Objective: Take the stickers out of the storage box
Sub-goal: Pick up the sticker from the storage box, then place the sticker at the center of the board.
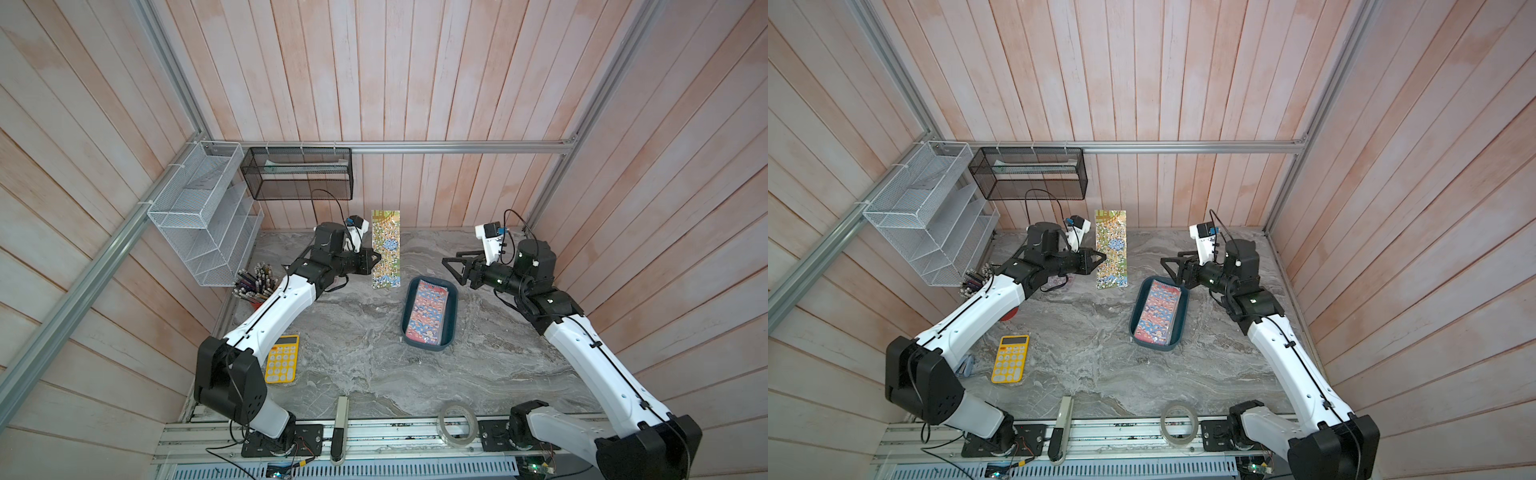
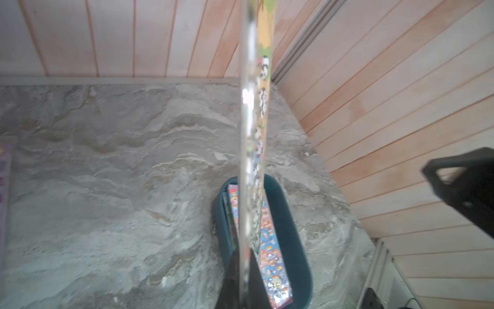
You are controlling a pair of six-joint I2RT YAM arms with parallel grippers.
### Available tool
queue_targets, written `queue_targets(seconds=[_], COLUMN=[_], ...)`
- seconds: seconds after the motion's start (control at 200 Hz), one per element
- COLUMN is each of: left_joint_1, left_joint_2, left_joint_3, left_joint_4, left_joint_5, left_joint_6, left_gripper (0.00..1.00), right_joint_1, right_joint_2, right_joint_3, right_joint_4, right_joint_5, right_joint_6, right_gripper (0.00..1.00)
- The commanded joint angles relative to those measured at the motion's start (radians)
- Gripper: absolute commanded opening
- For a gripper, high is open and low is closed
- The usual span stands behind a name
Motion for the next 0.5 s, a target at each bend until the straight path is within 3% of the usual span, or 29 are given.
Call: queue_targets(seconds=[0.0, 0.27, 0.495], left_joint_1=[0.007, 0.007, 0.034], left_joint_2=[0.105, 0.317, 0.516], left_joint_3=[0.062, 0.216, 0.342], left_joint_4=[-0.201, -0.289, -0.308], left_joint_5=[-0.148, -0.285, -0.237], left_joint_6=[0.070, 0.132, 0.162], left_gripper=[0.00, 0.00, 0.00], right_joint_1=[-0.003, -0.003, -0.003], right_joint_2=[-0.019, -0.022, -0.016], right_joint_3=[-0.018, -0.030, -0.035], right_joint_4=[-0.026, -0.037, -0.048], right_joint_5=[0.033, 0.059, 0.042], right_joint_6=[-0.030, -0.039, -0.037], right_gripper=[0.68, 0.68, 0.67])
